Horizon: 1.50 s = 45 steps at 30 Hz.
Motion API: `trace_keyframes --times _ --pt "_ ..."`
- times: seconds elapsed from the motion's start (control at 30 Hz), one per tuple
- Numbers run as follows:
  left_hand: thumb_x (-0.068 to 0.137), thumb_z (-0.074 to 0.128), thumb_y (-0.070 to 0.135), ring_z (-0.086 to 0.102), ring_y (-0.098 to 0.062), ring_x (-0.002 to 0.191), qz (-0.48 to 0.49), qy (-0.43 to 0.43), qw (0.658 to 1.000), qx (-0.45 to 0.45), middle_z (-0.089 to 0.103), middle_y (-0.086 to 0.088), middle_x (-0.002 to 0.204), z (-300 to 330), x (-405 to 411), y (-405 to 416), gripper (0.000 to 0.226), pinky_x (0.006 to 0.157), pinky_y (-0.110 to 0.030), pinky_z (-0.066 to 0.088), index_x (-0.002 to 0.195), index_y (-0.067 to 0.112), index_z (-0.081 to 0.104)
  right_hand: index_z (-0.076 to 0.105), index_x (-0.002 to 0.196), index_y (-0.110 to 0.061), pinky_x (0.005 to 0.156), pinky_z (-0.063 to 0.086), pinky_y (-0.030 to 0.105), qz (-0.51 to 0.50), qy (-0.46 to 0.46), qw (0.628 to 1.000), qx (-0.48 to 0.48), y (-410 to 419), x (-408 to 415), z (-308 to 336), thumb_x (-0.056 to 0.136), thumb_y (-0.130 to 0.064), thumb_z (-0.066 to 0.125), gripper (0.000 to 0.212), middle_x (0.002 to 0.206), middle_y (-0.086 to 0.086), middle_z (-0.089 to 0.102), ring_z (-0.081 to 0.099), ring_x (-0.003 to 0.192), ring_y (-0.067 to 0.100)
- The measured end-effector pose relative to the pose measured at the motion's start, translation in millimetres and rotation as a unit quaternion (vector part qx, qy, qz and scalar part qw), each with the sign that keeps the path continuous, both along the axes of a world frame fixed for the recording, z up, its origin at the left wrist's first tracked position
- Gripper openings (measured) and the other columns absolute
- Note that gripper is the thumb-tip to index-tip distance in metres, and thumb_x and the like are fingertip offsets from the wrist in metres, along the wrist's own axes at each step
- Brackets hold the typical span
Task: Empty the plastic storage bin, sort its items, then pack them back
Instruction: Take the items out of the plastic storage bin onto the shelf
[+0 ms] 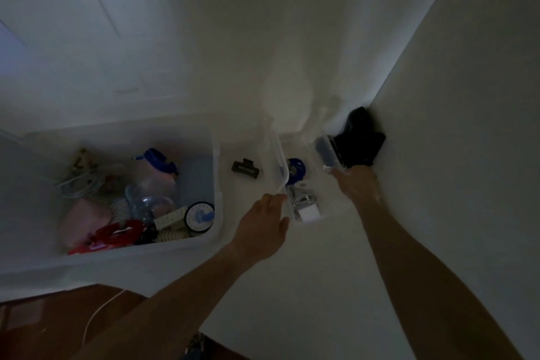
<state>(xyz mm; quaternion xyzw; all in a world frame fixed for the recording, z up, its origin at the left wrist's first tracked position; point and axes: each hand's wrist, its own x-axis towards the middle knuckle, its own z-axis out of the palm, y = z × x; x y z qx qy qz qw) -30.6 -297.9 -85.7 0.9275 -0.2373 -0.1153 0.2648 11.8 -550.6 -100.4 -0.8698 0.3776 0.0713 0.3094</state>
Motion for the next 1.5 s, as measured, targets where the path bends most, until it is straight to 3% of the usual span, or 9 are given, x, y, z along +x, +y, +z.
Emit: trace_keyframes --times 0.1,0.3,0.5,0.63,0.9,1.0,1.13,1.37,1.5 --pt "0.098 0.047 0.032 0.052 -0.018 0.117 -0.011 -0.065 0.997 -0.033 0.049 -0.002 0.136 22 -1 22 0.045 0.098 -0.033 0.047 0.141 0.021 0.04 0.059 0.123 -0.011 0.089 0.047 0.044 -0.026 -0.109 0.986 -0.127 45 -15 43 0.081 -0.05 0.072 0.059 0.122 0.018 0.057 0.055 0.111 0.037" --pt "0.097 0.048 0.031 0.054 -0.017 0.109 0.041 -0.172 0.984 -0.021 0.059 -0.001 0.12 42 7 146 0.029 0.092 -0.033 0.046 0.122 0.02 0.057 0.064 0.111 -0.019 0.089 0.05 0.04 0.13 -0.334 0.931 -0.073 209 -30 77 0.086 -0.025 0.07 0.026 0.111 0.004 0.064 0.06 0.105 0.029" --pt "0.088 0.049 0.026 0.062 -0.026 0.089 0.136 -0.182 0.968 0.107 0.065 -0.009 0.103 17 33 296 0.028 0.075 -0.037 0.052 0.108 0.012 0.063 0.054 0.132 -0.016 0.088 0.045 0.029 0.349 -0.116 0.93 -0.013 311 -19 49 0.092 -0.026 0.064 0.042 0.128 0.005 0.059 0.059 0.113 0.023" --pt "0.089 0.052 0.031 0.058 -0.03 0.101 0.173 -0.127 0.971 0.104 0.061 -0.009 0.112 5 39 325 0.03 0.086 -0.043 0.051 0.114 0.017 0.061 0.05 0.112 -0.012 0.075 0.048 0.032 0.409 0.057 0.907 -0.089 331 9 30 0.079 -0.033 0.075 0.047 0.109 0.01 0.058 0.06 0.101 0.028" --pt "0.096 0.028 0.045 0.045 -0.023 0.107 0.105 -0.086 0.978 0.158 0.055 -0.003 0.125 -26 48 339 0.045 0.082 -0.032 0.037 0.122 0.02 0.056 0.055 0.114 -0.009 0.078 0.05 0.034 0.477 0.146 0.836 -0.229 350 26 24 0.084 -0.025 0.069 0.036 0.114 0.011 0.061 0.058 0.105 0.027" --pt "0.09 0.048 0.04 0.052 -0.02 0.091 0.147 -0.103 0.979 0.094 0.061 -0.001 0.104 -15 48 332 0.031 0.073 -0.031 0.043 0.111 0.02 0.059 0.054 0.11 -0.01 0.074 0.048 0.032 0.469 0.114 0.843 -0.237 342 19 59 0.082 -0.022 0.069 0.034 0.111 0.011 0.059 0.058 0.103 0.027" --pt "0.092 0.049 0.039 0.054 -0.022 0.091 0.121 -0.11 0.982 0.094 0.061 -0.003 0.105 -13 48 319 0.031 0.076 -0.031 0.041 0.111 0.016 0.06 0.053 0.115 -0.018 0.077 0.042 0.03 0.424 0.036 0.867 -0.261 315 -8 121 0.068 -0.034 0.077 0.055 0.112 0.004 0.055 0.055 0.106 0.026" --pt "0.091 0.044 0.034 0.058 -0.028 0.093 0.069 -0.123 0.99 0.01 0.06 -0.008 0.103 8 43 255 0.03 0.075 -0.036 0.051 0.104 0.014 0.062 0.05 0.13 -0.031 0.088 0.054 0.039 0.164 -0.148 0.964 -0.147 222 -75 158 0.058 -0.043 0.085 0.081 0.133 -0.003 0.058 0.062 0.109 0.026" --pt "0.092 0.042 0.041 0.059 -0.026 0.094 0.063 -0.123 0.99 0.004 0.061 -0.007 0.104 12 32 222 0.037 0.076 -0.035 0.05 0.103 0.014 0.063 0.056 0.113 -0.027 0.069 0.049 0.026 0.103 -0.14 0.974 -0.144 187 -89 117 0.058 -0.064 0.081 0.071 0.104 -0.004 0.066 0.065 0.085 0.019"
